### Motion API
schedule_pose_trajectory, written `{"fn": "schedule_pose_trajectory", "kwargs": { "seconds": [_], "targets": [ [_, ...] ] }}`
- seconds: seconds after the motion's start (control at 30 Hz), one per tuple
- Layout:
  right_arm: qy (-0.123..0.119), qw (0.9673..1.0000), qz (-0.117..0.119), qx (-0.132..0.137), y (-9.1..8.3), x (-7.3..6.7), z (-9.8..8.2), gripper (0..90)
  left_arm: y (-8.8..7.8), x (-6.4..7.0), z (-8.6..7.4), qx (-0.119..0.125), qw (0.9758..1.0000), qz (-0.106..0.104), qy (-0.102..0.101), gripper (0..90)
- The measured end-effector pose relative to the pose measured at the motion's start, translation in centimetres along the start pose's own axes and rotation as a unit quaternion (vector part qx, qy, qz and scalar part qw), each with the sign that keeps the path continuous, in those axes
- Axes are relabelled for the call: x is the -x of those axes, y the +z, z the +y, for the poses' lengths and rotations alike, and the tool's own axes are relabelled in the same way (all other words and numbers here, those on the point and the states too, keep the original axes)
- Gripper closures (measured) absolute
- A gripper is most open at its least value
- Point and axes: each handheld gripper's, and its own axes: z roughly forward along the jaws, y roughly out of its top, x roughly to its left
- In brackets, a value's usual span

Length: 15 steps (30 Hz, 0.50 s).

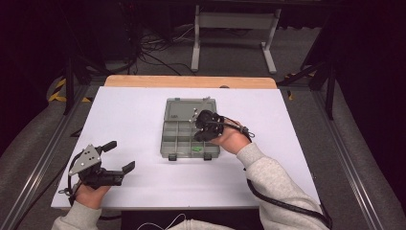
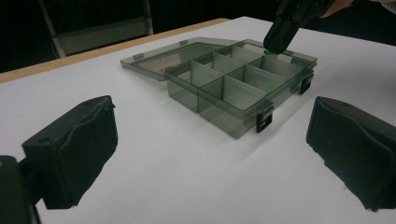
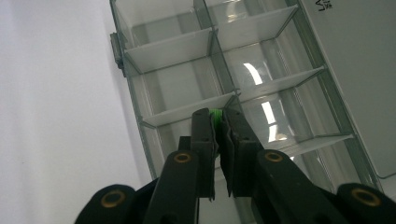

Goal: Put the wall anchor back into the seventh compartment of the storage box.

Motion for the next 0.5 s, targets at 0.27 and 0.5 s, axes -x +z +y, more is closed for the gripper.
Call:
{"fn": "schedule_pose_trajectory", "kwargs": {
  "seconds": [0.27,0.5],
  "targets": [
    [-0.001,0.9998,0.002,-0.018,1.3,0.0,-0.3,83.7,0.0,0.0,0.0,-0.001,1.0,0.0,0.0,2.8],
    [0.0,0.9997,0.004,-0.025,2.0,0.1,-0.4,83.7,0.0,0.0,0.0,0.001,1.0,0.0,0.0,2.8]
  ]
}}
